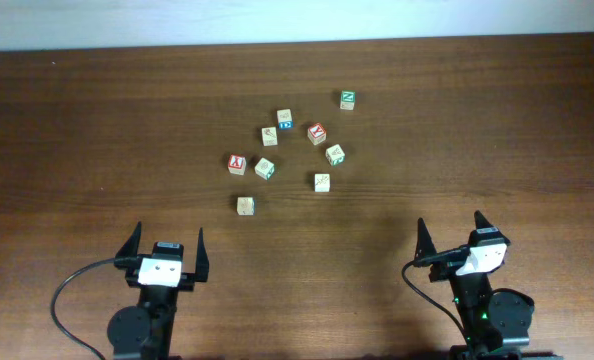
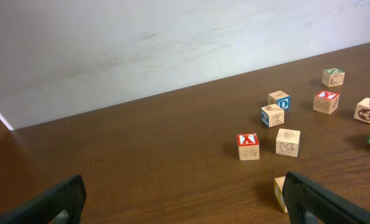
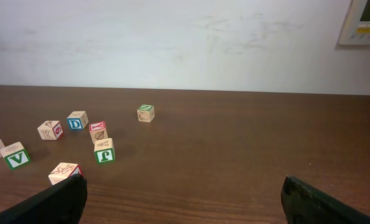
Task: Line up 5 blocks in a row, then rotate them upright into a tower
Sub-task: 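Raise both arms from rest toward the scattered blocks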
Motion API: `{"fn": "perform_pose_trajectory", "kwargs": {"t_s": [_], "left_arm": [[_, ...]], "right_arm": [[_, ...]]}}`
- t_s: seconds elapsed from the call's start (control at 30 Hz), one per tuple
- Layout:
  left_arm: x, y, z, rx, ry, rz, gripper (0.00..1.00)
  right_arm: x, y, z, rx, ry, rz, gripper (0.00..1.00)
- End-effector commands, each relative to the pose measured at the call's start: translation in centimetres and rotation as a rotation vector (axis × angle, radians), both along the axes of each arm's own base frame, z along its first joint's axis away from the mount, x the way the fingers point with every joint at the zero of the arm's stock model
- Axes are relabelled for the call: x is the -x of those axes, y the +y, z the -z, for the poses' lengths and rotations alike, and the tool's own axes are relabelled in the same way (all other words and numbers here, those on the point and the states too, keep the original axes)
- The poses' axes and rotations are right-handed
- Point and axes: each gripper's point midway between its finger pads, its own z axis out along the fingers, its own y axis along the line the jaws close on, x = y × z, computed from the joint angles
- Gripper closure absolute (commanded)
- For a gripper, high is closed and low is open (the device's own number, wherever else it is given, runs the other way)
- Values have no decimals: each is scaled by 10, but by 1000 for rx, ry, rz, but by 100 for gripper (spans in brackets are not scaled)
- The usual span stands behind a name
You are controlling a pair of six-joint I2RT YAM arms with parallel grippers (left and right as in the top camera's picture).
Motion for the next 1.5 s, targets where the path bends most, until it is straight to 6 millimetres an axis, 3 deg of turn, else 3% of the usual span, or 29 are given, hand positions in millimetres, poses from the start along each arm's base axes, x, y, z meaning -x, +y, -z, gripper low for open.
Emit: {"fn": "perform_pose_trajectory", "kwargs": {"t_s": [0.0, 0.73, 0.97, 1.07, 1.2, 1.47], "left_arm": [[0, 2, 1, -16, -3, -7, 1], [0, 2, 1, -16, -3, -7, 1], [0, 3, -1, 1, -9, -17, 1], [-1, 10, -7, 29, -33, -60, 1], [0, 18, -36, 28, -100, -102, 1], [-21, 21, -103, 42, -12, -118, 1]], "right_arm": [[0, -3, 3, 7, 3, 15, 1], [-1, -9, 3, 8, 4, 51, 1], [1, 10, -8, -20, -34, -61, 1], [4, 15, -27, -19, -63, -91, 1], [5, 20, -59, -19, -78, -121, 1], [-24, 49, -126, -38, 15, -297, 1]]}}
